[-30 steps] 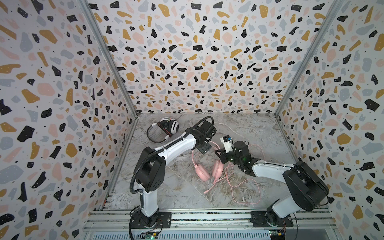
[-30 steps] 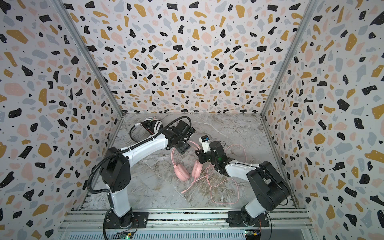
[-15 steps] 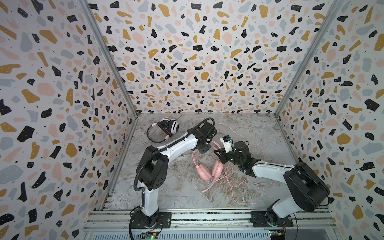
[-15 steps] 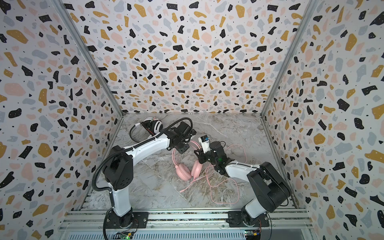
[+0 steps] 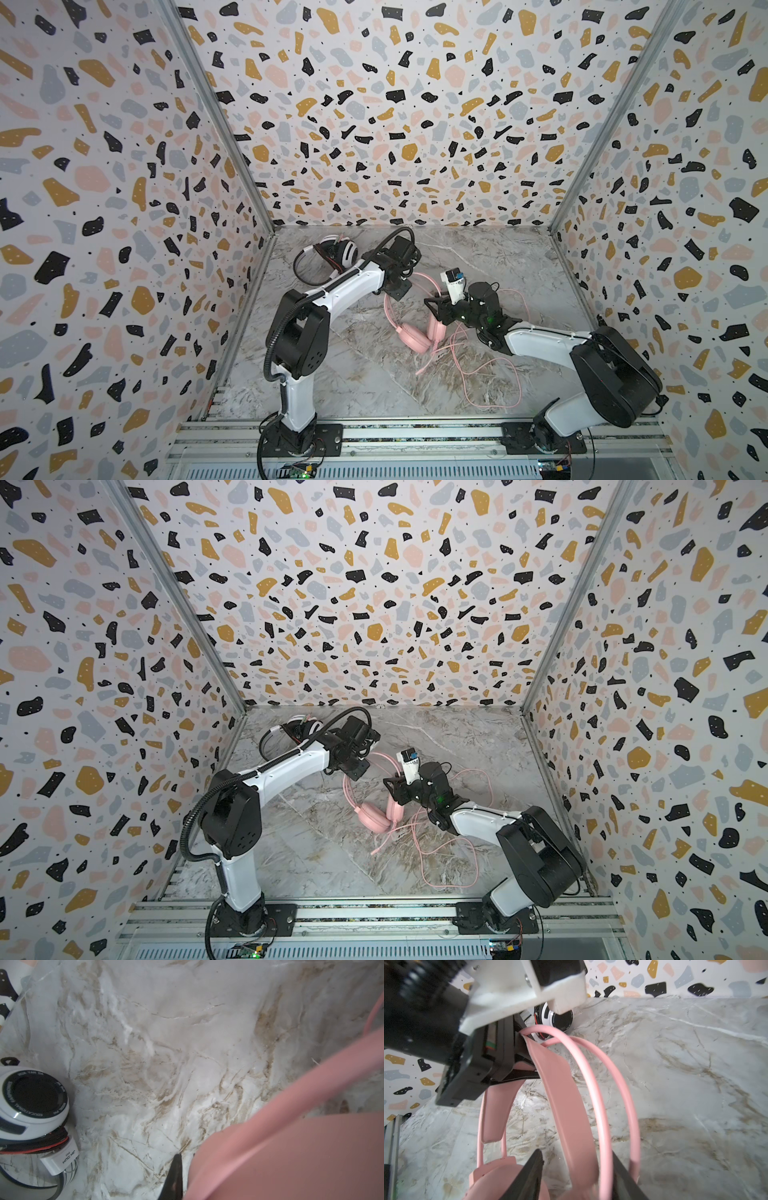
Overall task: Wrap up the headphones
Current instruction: 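Lift the pink headset with the left gripper while the right releases and withdraws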
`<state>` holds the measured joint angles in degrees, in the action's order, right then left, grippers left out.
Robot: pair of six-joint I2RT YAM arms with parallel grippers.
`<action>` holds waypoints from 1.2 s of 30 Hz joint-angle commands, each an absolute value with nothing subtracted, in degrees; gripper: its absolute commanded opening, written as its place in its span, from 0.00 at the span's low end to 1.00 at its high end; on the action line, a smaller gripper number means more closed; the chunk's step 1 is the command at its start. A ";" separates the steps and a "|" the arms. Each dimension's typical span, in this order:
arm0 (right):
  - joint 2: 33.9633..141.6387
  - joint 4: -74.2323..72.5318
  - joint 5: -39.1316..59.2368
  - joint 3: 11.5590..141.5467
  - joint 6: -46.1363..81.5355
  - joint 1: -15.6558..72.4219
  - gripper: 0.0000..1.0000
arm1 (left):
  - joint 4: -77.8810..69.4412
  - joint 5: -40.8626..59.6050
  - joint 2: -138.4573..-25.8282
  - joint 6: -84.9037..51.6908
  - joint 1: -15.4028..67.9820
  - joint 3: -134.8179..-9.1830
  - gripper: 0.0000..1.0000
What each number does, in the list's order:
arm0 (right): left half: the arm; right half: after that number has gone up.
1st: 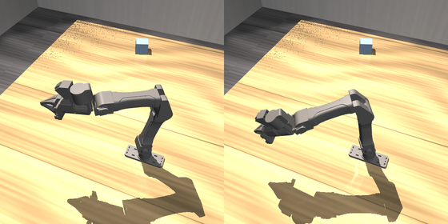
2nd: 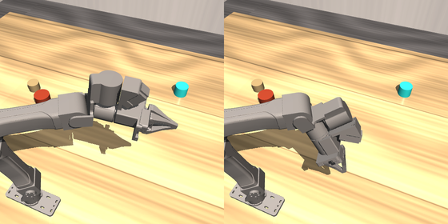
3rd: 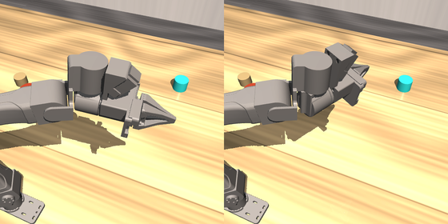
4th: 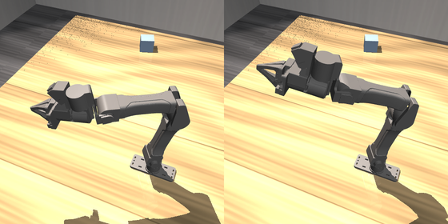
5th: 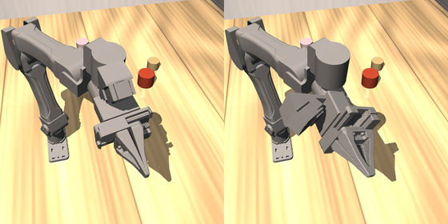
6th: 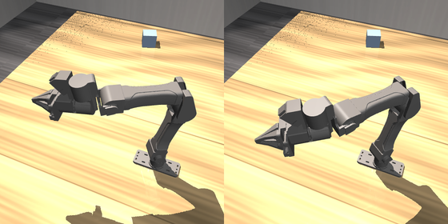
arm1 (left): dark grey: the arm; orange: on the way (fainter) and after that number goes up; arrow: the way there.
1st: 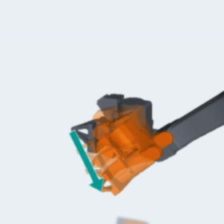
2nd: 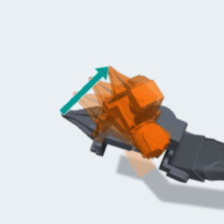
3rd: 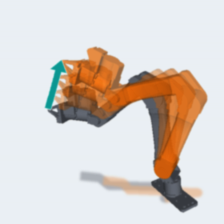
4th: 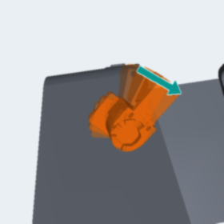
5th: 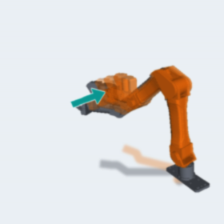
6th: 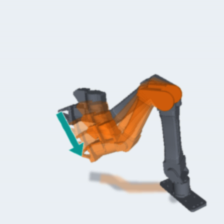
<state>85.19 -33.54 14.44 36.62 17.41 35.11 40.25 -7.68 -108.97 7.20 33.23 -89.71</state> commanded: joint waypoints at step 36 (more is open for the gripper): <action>80.13 -42.19 18.29 30.78 14.35 35.36 0.51 | 10.20 4.56 -80.54 -12.12 7.38 -70.75 0.00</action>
